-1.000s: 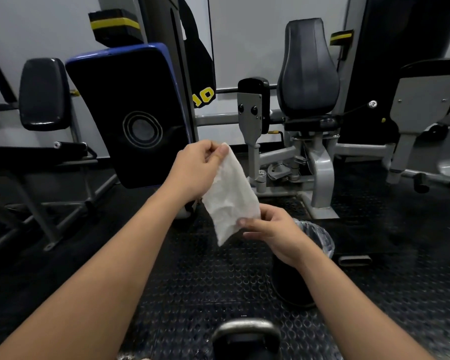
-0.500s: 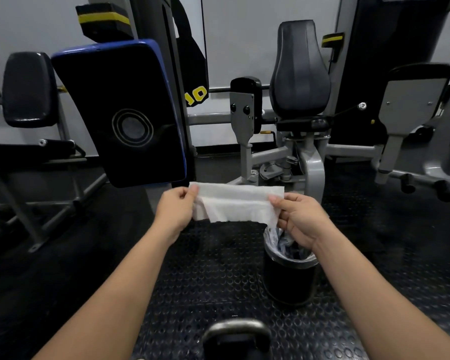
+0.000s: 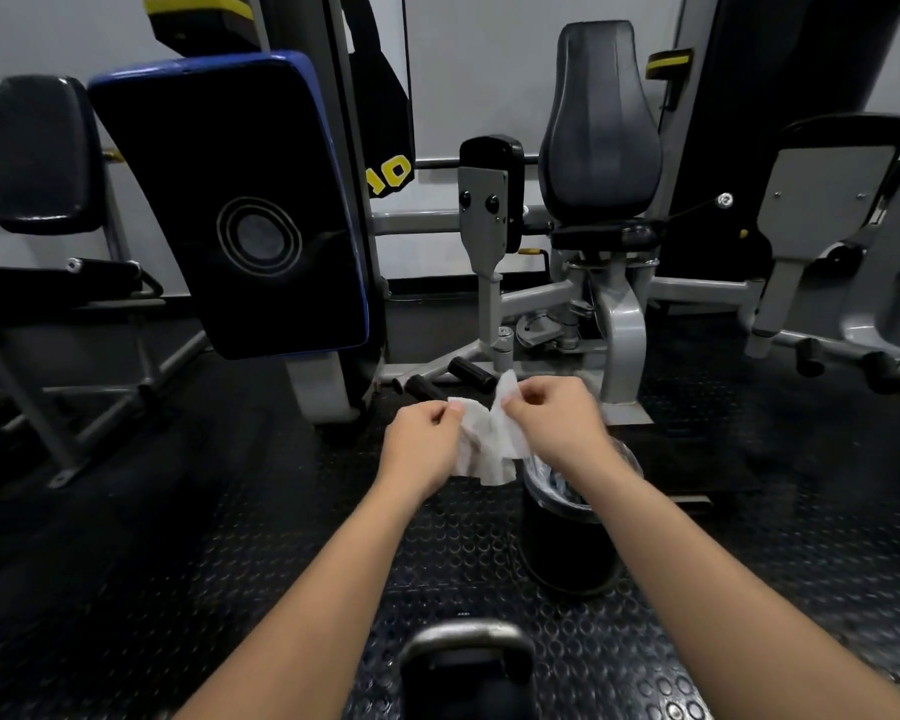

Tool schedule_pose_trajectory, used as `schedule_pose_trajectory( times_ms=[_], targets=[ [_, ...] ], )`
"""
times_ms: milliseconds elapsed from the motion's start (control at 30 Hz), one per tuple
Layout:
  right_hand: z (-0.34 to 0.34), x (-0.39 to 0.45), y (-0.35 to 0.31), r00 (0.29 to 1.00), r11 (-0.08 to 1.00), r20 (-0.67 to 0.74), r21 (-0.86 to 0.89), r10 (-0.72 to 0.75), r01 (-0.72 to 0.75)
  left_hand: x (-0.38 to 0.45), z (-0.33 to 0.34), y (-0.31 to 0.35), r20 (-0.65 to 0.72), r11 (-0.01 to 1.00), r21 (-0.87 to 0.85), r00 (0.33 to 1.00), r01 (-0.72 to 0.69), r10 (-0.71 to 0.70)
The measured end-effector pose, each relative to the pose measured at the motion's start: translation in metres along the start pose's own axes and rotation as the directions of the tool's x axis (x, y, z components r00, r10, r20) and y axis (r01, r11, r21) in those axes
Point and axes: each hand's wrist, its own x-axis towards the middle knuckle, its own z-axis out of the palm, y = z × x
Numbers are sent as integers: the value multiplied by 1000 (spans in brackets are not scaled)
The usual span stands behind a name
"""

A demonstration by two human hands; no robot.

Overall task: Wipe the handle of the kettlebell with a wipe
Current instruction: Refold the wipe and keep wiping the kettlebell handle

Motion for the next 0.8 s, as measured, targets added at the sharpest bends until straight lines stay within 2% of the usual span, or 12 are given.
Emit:
schedule_pose_trajectory(
  times_ms=[67, 167, 233, 300, 367, 433, 467, 533, 633, 800],
  targets=[
    [7, -9, -10, 991, 995, 94, -5, -100, 101, -2, 1, 5, 38, 985, -163, 998, 63, -57],
    [7, -21, -19, 930, 980, 323, -40, -174, 197, 1, -4, 7, 157, 854, -466, 972, 231, -177],
    [3, -22, -17, 917, 981, 351, 30, -192, 193, 1, -9, 4, 191, 829, -510, 970, 228, -149],
    [-2, -14, -10, 969, 979, 212, 184, -124, 85, 2, -15, 1, 211, 829, -512, 968, 227, -134],
    [-9, -8, 0, 994, 930, 106, 364, 9, -48, 3, -23, 2, 276, 807, -529, 953, 261, -127],
    [-10, -5, 8, 966, 820, 245, 532, 89, -210, 3, -29, 4, 374, 771, -561, 923, 302, -89],
    [-8, -7, 9, 931, 767, 351, 569, 99, -296, 3, -32, 6, 416, 753, -578, 907, 315, -60],
    [-6, -15, 4, 865, 726, 491, 558, 101, -401, 4, -35, 8, 459, 738, -592, 888, 324, -21],
    [-7, -16, 0, 857, 705, 506, 571, 100, -420, 5, -40, 10, 452, 770, -566, 892, 295, -9],
    [-18, -8, 6, 878, 682, 470, 615, 86, -396, 6, -53, 2, 506, 728, -597, 862, 336, 18]
  ],
)
